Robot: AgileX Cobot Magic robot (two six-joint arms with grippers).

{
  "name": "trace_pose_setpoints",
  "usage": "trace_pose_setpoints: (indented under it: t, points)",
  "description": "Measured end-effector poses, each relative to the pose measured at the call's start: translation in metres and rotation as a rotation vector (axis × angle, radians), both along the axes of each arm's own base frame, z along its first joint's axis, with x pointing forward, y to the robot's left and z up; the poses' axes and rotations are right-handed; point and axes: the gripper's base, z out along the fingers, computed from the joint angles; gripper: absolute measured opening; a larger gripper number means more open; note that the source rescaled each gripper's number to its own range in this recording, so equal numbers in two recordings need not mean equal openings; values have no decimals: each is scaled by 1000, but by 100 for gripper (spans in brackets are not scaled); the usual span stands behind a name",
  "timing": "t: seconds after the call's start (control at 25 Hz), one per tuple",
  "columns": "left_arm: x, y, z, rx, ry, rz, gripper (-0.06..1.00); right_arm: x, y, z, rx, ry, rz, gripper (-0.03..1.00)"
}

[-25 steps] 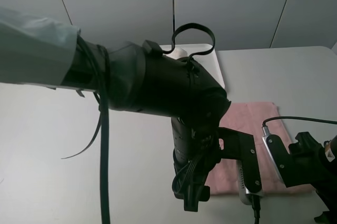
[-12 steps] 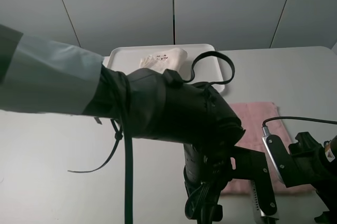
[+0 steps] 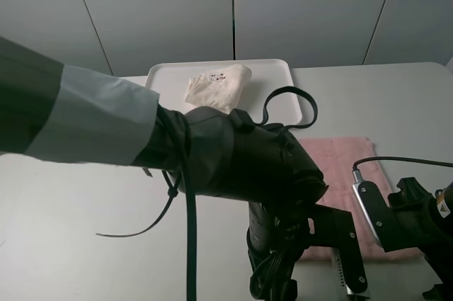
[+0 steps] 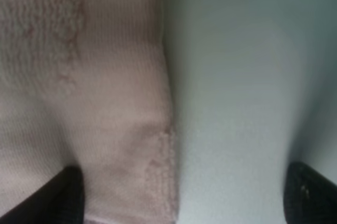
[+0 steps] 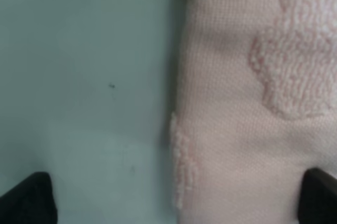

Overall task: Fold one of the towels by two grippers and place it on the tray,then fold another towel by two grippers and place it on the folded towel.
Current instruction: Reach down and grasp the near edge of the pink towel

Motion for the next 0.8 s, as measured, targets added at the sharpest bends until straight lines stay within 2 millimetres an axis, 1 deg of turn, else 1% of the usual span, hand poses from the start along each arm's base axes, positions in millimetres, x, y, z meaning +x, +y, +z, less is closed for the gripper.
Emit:
trace_pose_setpoints:
  t: [0.16, 0.44, 0.8]
  points:
    - [0, 0, 0, -3, 1, 3, 98, 0, 0, 0, 0, 0, 0, 100]
    - [1, -1, -1, -15, -2, 36, 98, 0, 0, 0, -1, 0, 4, 96]
    - [2, -2, -3, -8, -16, 55, 98, 0, 0, 0, -5, 1, 11, 95]
